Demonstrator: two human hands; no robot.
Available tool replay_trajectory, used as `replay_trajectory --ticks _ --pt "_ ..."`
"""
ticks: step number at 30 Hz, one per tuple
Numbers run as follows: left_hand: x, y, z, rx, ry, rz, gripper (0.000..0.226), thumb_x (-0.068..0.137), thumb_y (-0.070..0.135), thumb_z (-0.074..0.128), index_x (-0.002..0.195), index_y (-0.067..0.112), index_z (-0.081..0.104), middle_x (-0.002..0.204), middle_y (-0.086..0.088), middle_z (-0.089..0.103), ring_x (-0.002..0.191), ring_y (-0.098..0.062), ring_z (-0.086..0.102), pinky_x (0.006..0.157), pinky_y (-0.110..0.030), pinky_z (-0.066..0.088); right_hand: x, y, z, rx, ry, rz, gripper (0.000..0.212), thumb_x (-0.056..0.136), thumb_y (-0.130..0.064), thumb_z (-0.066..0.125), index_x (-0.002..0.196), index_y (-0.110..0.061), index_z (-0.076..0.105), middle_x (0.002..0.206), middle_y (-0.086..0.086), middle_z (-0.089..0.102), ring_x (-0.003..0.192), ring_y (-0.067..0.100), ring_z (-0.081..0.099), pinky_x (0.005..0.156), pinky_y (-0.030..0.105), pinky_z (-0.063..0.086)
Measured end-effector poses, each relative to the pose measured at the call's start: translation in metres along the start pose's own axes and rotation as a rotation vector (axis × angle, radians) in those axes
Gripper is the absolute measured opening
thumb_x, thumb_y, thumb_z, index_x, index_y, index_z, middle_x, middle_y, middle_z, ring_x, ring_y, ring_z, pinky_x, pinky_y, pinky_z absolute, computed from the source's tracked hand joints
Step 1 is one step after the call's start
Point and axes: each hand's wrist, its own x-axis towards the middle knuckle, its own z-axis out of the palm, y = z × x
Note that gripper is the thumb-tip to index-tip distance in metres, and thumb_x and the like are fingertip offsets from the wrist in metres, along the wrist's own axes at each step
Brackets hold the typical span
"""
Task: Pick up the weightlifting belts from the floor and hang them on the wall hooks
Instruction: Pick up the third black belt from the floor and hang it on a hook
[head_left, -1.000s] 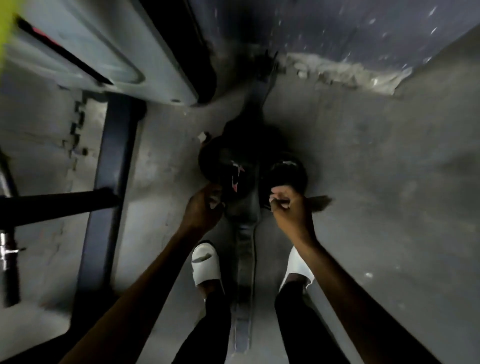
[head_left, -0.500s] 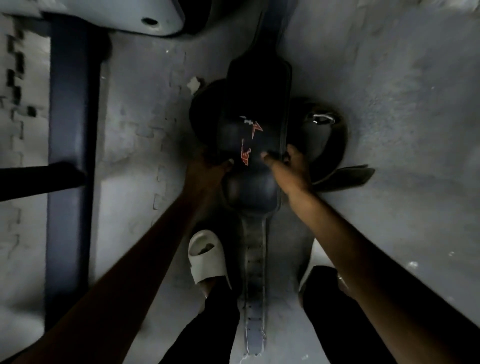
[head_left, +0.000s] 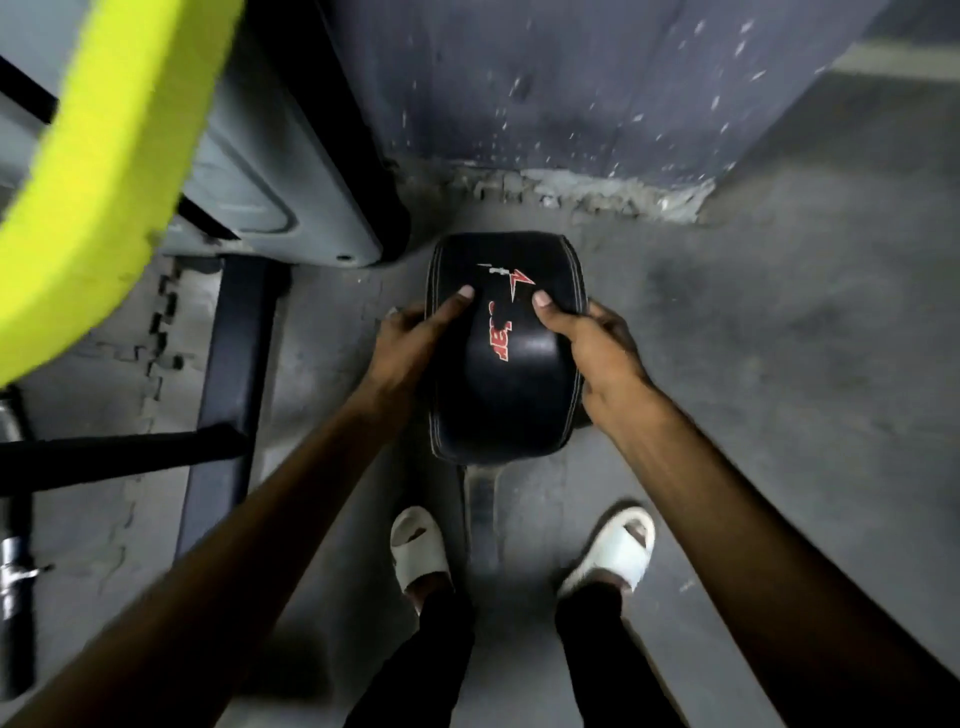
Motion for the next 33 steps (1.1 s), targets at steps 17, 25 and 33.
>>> replay_trajectory --ticks 17,25,33 --pt "-0.428 0.276 0.101 -0.003 -0.092 0.61 0.028 0.085 0.02 0.075 0.111 0.011 0.072 0.104 -0.004 0.078 0.094 -0.015 0.075 0.078 -0.024 0.057 -0.426 -0.299 -0.082 0.262 -0.177 -0.604 0.008 0.088 -0.008 0.075 0.082 -0.013 0.073 0.071 -0.002 0.077 0.062 0.012 0.072 0.058 0.022 0.056" --pt "-0.58 0.299 0.102 0.171 -0.045 0.867 0.032 0.077 0.02 0.083 0.108 0.014 0.074 0.107 0.001 0.078 0.102 -0.016 0.072 0.091 -0.032 0.056 -0.631 -0.409 -0.111 0.241 -0.239 -0.938 0.012 0.09 -0.011 0.073 0.078 -0.014 0.071 0.077 0.003 0.073 0.066 0.013 0.067 0.061 0.021 0.053" --pt "-0.702 0.373 0.065 0.021 -0.414 0.902 0.056 0.065 0.056 0.082 0.098 0.01 0.077 0.099 -0.002 0.078 0.094 -0.011 0.072 0.082 -0.023 0.057 -0.773 -0.457 -0.12 0.242 -0.248 -1.116 0.024 0.078 -0.029 0.079 0.092 -0.016 0.065 0.086 0.012 0.063 0.078 0.021 0.058 0.074 0.035 0.045"
